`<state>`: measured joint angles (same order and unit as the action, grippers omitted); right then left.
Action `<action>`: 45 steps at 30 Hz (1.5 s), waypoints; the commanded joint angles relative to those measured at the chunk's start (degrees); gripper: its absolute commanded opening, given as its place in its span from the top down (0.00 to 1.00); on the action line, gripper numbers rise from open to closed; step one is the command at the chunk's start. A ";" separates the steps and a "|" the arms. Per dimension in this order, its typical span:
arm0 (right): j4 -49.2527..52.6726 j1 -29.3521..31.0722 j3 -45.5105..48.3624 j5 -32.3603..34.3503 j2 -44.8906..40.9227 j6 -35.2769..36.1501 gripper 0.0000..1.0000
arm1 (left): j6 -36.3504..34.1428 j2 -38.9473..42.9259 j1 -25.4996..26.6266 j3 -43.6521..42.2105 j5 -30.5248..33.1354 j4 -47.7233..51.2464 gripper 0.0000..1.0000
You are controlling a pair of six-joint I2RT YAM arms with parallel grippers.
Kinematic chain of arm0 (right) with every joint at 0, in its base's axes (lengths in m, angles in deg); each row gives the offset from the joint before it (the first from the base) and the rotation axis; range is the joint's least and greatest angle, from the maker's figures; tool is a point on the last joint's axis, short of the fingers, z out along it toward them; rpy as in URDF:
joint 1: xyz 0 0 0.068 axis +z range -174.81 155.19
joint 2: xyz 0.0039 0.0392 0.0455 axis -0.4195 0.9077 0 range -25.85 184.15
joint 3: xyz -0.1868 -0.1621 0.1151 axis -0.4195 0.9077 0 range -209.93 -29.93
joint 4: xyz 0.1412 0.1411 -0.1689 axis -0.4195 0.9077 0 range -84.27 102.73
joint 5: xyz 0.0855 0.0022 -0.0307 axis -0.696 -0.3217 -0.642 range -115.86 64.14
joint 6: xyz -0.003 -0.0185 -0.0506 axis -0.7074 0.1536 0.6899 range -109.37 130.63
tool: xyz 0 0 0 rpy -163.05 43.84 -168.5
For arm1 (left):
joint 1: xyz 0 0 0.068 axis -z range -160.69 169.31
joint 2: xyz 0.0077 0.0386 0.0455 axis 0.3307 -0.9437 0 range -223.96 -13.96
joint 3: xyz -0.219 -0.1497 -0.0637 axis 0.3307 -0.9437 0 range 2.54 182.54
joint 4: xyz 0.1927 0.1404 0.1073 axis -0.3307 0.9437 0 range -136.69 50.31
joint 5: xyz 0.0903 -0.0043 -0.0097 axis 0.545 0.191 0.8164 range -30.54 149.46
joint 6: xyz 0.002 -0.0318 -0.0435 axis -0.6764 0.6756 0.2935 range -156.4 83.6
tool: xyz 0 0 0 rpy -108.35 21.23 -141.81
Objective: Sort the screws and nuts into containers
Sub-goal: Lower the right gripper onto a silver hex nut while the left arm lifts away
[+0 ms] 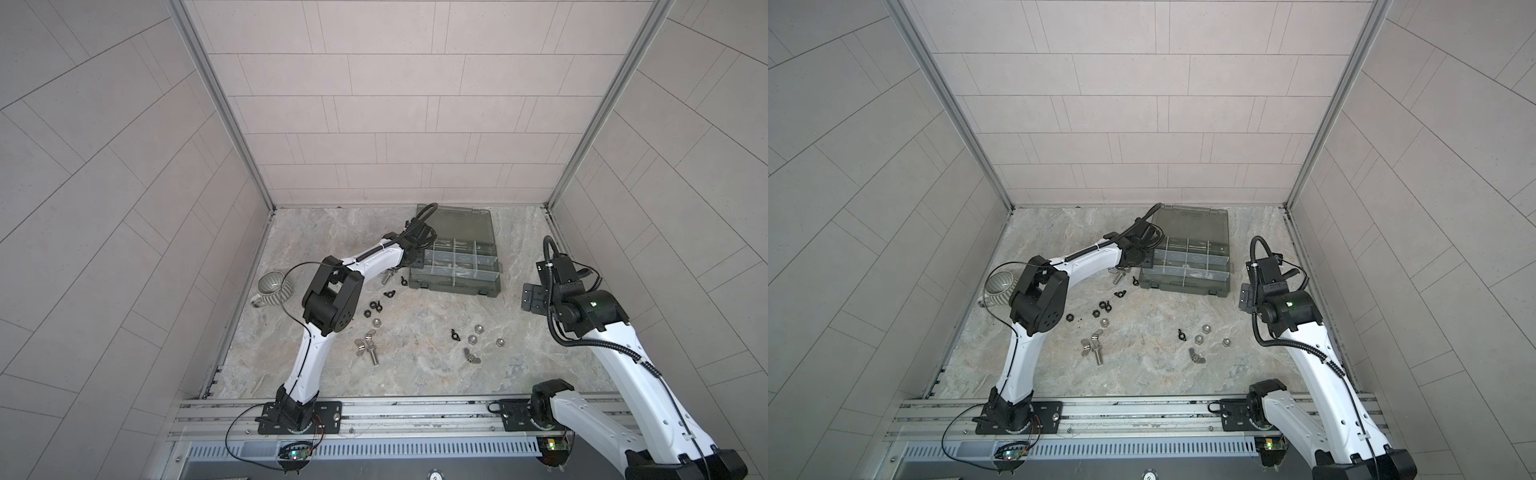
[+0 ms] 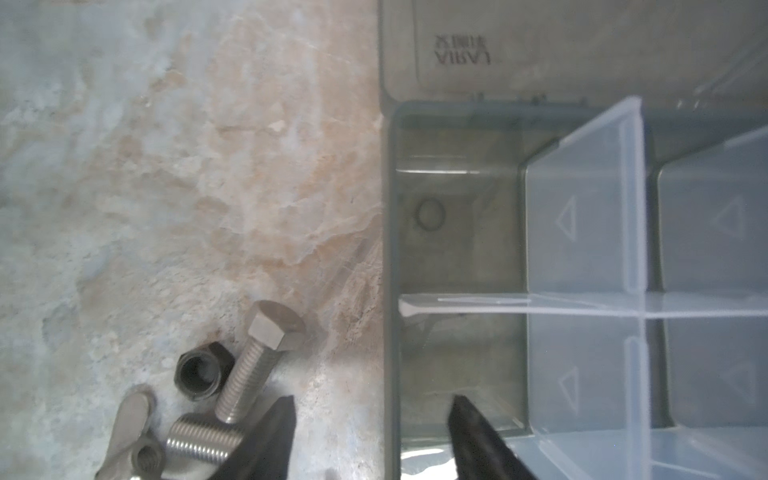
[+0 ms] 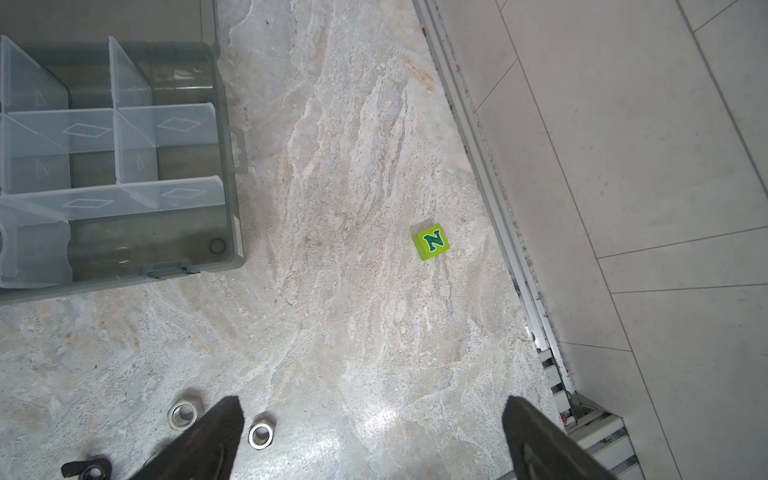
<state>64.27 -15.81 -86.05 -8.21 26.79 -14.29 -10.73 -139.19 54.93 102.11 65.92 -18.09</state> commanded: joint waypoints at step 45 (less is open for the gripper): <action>-7.40 4.89 17.01 -23.75 13.97 -16.21 0.47 | -14.58 40.98 3.72 -20.74 -34.85 5.23 0.00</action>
<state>58.67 -11.29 -69.20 -31.69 39.73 -28.96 -23.90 -97.90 57.36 78.77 35.58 -12.91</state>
